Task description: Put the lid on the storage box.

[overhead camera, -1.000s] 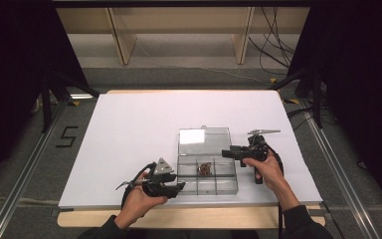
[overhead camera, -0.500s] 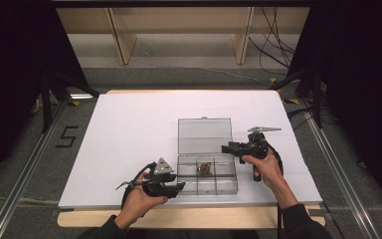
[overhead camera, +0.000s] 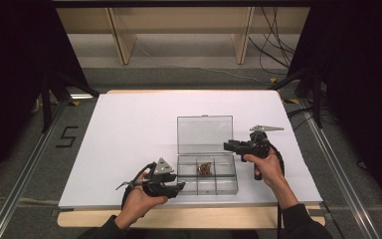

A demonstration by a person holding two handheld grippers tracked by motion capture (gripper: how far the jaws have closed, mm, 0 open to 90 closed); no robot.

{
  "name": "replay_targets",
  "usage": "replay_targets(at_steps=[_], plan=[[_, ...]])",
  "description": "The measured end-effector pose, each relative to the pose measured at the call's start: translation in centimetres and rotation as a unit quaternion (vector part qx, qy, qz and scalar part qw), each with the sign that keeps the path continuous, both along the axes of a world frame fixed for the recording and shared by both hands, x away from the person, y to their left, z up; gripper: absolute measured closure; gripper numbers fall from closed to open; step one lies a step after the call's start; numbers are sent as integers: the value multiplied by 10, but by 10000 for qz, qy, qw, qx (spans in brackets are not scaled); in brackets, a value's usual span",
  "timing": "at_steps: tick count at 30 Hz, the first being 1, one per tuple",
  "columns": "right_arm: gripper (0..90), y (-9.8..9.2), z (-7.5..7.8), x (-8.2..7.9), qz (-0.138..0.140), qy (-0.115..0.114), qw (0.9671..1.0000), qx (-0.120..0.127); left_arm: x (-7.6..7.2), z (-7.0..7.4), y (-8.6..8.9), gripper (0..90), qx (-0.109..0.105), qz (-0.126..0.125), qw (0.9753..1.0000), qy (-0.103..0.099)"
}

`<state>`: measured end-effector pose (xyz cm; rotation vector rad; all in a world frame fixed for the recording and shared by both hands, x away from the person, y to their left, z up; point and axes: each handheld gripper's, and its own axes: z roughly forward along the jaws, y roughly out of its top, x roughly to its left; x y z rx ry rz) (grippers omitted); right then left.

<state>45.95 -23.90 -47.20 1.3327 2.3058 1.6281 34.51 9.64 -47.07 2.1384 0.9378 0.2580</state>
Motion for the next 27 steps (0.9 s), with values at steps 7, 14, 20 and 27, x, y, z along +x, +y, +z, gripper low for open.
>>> replay_targets(at_steps=[7,14,20,27], plan=[[660,-2,2,-1,-27,-4,10000,-70,0,0,0,550,-2,5,10000,3],[672,0,6,-4,-54,28,9999,128,0,0,0,551,-10,13,10000,7],[687,2,15,-7,-15,-271,9996,-120,0,0,1,552,11,-33,10000,-29],[692,5,19,-11,-43,-320,9994,-122,0,0,0,553,-56,33,10000,28]])
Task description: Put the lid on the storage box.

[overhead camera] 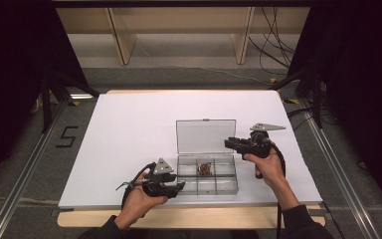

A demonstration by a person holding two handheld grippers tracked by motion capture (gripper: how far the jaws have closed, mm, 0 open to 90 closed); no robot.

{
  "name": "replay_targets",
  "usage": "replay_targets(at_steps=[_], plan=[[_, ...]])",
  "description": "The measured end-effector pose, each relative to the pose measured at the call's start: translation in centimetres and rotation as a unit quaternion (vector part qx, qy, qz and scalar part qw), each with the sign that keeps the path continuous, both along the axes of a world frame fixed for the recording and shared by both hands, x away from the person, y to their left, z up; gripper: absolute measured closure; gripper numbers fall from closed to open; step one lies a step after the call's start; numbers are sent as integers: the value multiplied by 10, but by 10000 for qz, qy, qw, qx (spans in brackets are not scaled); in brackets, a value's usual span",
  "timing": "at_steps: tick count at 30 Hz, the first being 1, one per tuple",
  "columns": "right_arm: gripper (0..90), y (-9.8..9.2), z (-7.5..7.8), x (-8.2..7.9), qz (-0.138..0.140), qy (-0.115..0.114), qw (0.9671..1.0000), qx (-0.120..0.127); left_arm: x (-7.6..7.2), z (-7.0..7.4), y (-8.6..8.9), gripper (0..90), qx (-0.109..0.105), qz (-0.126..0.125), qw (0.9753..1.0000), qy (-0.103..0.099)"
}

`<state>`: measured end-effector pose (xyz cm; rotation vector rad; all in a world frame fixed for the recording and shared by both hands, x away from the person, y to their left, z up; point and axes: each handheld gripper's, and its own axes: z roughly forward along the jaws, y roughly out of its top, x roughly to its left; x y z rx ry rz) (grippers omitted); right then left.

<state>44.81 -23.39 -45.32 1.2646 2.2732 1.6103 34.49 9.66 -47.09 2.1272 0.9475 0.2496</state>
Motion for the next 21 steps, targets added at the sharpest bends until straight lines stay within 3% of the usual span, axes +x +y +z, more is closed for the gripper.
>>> replay_targets(at_steps=[1,3,6,9,14,15,17,19,20,21], plan=[[692,-1,1,-1,28,74,10000,-23,0,0,0,553,-7,-1,10000,0],[692,-3,1,1,66,-190,9998,-97,0,0,0,553,-20,-5,10000,-1],[690,-4,3,-1,72,-278,9995,-154,0,0,0,553,-92,10,10000,33],[688,-2,5,-6,63,-151,9998,-135,0,0,2,550,-93,-16,9999,40],[685,-4,8,-10,90,-202,9997,-116,0,2,3,491,-226,11,9997,82],[685,-6,9,-10,133,-408,9988,-232,-1,4,5,489,-269,-18,9996,66],[684,-6,10,-11,154,-436,9986,-258,-1,6,7,477,-228,-114,9997,38],[684,-7,10,-12,148,-529,9980,-312,-2,7,7,457,-271,-57,9996,38],[684,-7,10,-12,148,-529,9980,-312,-2,7,7,448,-271,-57,9996,38],[684,-5,10,-14,175,-353,9990,-188,-2,7,8,448,-265,-79,9996,37]])
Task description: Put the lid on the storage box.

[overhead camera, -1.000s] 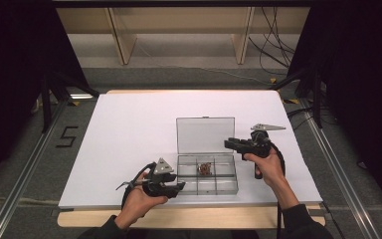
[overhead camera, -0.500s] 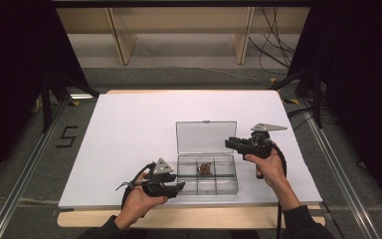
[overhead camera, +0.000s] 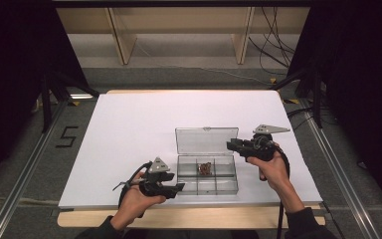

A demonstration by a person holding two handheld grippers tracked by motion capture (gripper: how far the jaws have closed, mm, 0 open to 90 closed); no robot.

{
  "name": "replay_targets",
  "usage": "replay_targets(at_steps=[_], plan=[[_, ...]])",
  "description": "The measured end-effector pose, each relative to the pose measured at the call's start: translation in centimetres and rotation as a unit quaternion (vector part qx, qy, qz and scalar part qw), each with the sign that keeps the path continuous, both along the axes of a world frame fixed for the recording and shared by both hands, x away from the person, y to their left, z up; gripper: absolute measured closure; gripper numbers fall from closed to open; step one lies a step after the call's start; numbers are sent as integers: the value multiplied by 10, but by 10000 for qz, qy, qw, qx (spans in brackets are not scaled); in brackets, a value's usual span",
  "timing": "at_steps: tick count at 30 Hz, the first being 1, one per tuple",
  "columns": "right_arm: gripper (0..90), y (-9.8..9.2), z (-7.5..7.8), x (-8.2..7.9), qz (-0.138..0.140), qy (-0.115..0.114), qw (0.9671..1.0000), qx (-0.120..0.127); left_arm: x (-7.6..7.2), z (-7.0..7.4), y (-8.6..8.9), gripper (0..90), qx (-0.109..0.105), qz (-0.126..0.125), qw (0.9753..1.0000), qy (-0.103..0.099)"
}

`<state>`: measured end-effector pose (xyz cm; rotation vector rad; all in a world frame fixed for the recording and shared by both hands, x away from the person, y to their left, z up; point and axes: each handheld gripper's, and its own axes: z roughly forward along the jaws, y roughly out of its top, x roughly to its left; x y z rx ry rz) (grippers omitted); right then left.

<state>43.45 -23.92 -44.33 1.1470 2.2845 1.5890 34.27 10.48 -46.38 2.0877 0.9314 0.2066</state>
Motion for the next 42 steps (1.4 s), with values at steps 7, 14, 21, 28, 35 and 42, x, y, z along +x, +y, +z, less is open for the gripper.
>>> replay_targets(at_steps=[7,14,21,28,35,42], plan=[[682,-2,4,-6,14,-4,10000,41,-4,6,6,388,-150,72,9999,-25],[674,-7,5,-12,85,-154,9998,35,-14,10,16,362,-278,89,9996,-9],[655,-6,6,-17,92,-289,9995,-85,-22,2,25,341,-290,93,9995,104],[640,-4,8,-22,108,-297,9994,-144,-29,-6,37,338,-207,212,9995,100],[645,-4,12,-28,9,-331,9991,-252,-37,-10,46,336,-109,230,9996,83],[657,-4,14,-34,-32,-190,9995,-230,-41,-13,45,336,-57,274,9996,83]])
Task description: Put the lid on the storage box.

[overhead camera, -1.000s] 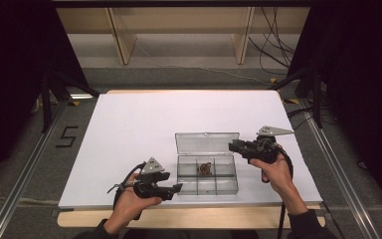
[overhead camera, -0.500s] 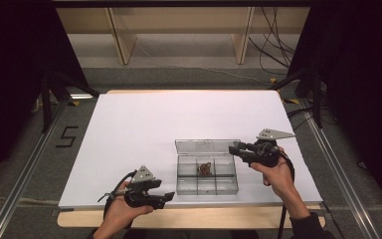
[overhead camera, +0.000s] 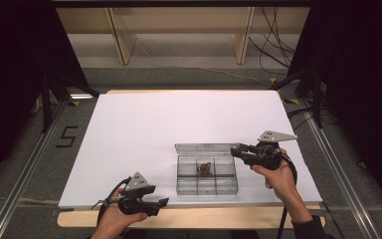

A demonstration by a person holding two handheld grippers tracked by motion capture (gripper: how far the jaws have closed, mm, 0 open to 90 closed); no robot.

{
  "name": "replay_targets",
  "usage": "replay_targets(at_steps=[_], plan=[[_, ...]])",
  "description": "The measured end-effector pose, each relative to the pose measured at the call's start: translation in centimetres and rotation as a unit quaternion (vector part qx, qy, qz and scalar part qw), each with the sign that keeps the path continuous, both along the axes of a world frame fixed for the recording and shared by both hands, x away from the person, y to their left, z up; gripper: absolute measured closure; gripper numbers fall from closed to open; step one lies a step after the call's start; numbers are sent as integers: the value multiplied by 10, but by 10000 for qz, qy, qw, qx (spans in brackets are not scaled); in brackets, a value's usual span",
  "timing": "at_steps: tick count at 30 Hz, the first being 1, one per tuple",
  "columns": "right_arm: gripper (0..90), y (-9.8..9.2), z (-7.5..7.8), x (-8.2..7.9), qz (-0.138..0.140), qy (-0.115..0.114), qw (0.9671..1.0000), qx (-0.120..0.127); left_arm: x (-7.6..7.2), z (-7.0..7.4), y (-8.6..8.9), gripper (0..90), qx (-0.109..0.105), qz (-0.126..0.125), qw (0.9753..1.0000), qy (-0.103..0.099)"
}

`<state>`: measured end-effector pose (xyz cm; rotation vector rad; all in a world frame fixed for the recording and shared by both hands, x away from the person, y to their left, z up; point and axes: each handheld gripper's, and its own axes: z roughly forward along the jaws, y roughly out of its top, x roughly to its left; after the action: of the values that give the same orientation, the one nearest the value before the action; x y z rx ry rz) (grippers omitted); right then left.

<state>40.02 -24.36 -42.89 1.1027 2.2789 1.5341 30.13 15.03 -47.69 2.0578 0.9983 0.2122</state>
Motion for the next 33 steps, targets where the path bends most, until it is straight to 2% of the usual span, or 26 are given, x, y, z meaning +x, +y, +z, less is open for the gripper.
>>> replay_targets(at_steps=[2,3,4,6,7,8,9,10,11,12,15,16,17,18,21,22,23,24,26,27,28,29,31,33], plan=[[662,-2,0,-1,18,-124,9999,-50,-3,0,1,336,15,29,10000,17],[662,-2,0,-1,18,-124,9999,-50,-3,0,1,336,15,29,10000,17],[664,-1,0,-3,0,24,10000,37,-4,0,1,336,8,-28,10000,18],[669,-3,-1,-3,19,-125,9999,-24,-6,-1,1,336,-27,0,10000,3],[669,-3,-1,-3,19,-125,9999,-24,-6,-1,1,335,-27,0,10000,3],[670,-2,0,-6,1,33,10000,27,-7,-2,2,336,45,-5,10000,-11],[670,-2,0,-6,1,33,10000,27,-7,-2,2,335,45,-5,10000,-11],[671,-3,0,-5,18,-97,10000,-12,-7,-2,1,335,4,-20,10000,-3],[671,-2,0,-7,-20,25,10000,59,-8,-2,1,335,1,-100,9999,16],[674,-3,-1,-6,11,-93,10000,28,-9,-3,0,335,-43,-84,10000,3],[677,-3,0,-9,-11,-67,10000,30,-10,-3,0,335,5,-88,10000,-9],[677,-4,0,-9,3,-134,9999,-27,-10,-3,0,335,-2,-88,10000,-14],[677,-2,0,-11,-25,-7,10000,56,-11,-3,0,335,-20,-76,10000,-10],[677,-4,0,-11,15,-91,10000,11,-12,-3,1,335,7,-86,10000,-5],[678,-2,0,-14,-26,-16,9999,120,-13,-3,1,336,-8,-91,10000,19],[678,-4,1,-14,-22,-68,10000,3,-13,-4,1,336,21,-69,10000,4],[678,-5,0,-14,-7,-162,9999,9,-14,-4,1,335,15,-85,10000,1],[680,-4,1,-18,-53,46,10000,58,-15,-4,1,335,-11,-99,10000,10],[681,-5,0,-16,-12,-152,9999,28,-15,-4,1,335,46,-135,9999,-58],[682,-4,0,-18,0,-112,9999,67,-16,-4,1,335,-30,-163,9999,-44],[682,-4,0,-18,0,-152,9999,74,-16,-3,2,334,30,-187,9998,-52],[683,-4,1,-21,-40,-19,9999,97,-17,-3,1,333,-49,-108,9999,-34],[683,-4,2,-21,-50,-54,10000,21,-18,-3,1,327,-61,-123,9999,-33],[683,-4,0,-24,8,-124,9999,14,-19,-2,3,324,60,-187,9998,-89]])
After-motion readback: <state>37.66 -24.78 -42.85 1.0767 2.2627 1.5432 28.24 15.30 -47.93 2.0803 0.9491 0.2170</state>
